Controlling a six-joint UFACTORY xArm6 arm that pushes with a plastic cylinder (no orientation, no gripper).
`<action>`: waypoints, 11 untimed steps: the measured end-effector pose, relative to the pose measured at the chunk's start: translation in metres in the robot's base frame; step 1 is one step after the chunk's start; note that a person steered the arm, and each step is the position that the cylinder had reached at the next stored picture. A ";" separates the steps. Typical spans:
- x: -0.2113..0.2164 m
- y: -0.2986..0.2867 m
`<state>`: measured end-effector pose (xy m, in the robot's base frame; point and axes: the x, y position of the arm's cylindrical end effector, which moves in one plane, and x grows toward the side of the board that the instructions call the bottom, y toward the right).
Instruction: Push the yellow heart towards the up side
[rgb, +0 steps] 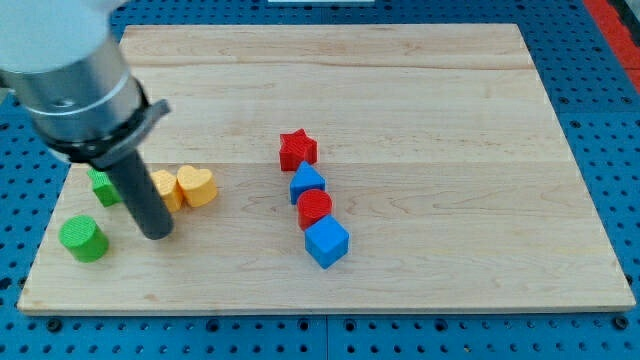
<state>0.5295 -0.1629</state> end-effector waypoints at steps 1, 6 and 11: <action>-0.039 -0.019; -0.027 0.014; -0.134 -0.011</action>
